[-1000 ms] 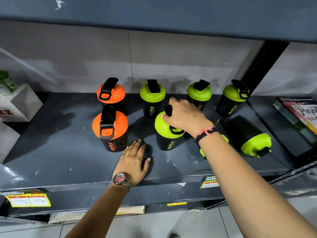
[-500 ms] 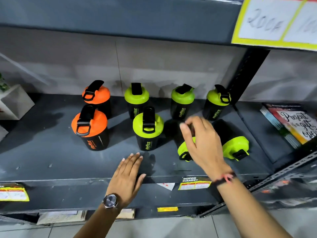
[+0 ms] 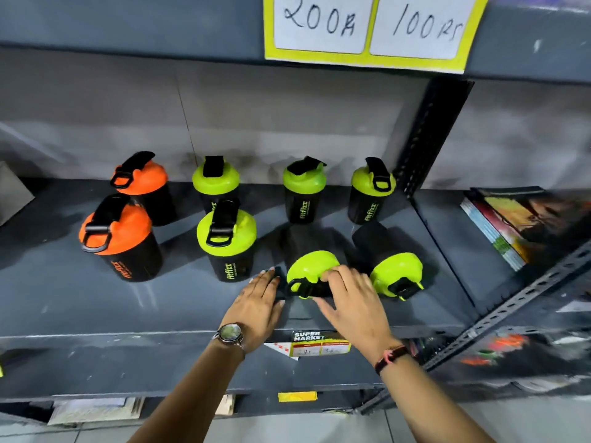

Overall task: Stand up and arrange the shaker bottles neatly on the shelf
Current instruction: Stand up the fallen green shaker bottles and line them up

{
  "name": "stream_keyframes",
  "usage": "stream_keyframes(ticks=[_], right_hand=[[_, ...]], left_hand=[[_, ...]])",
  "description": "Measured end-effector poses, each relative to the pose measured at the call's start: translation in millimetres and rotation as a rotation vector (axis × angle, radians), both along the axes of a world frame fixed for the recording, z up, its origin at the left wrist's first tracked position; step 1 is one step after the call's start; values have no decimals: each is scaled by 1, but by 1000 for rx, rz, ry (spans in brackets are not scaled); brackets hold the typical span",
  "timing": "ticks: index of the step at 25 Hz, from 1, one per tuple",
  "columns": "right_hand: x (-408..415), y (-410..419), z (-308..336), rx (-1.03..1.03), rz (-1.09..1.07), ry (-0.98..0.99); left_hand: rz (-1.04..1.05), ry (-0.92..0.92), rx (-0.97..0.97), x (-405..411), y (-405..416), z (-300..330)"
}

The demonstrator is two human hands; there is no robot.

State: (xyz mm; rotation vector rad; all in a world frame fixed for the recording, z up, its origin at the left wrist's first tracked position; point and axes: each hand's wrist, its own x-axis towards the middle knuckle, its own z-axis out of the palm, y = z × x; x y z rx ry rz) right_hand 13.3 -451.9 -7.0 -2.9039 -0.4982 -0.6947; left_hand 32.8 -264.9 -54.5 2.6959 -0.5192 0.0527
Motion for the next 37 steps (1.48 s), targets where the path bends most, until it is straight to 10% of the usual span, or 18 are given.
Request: stream_keyframes(ticks=[18,31,37], right_hand=[[113,2,118,-38,61,594],[88,37,109,311,-254,542],[25,-43,78,421,-254,21]], left_hand=[[68,-25,-18,-1,-1,-2],[69,5,48,-2,-3,1],[-30,-121,105,-25,-32,13]])
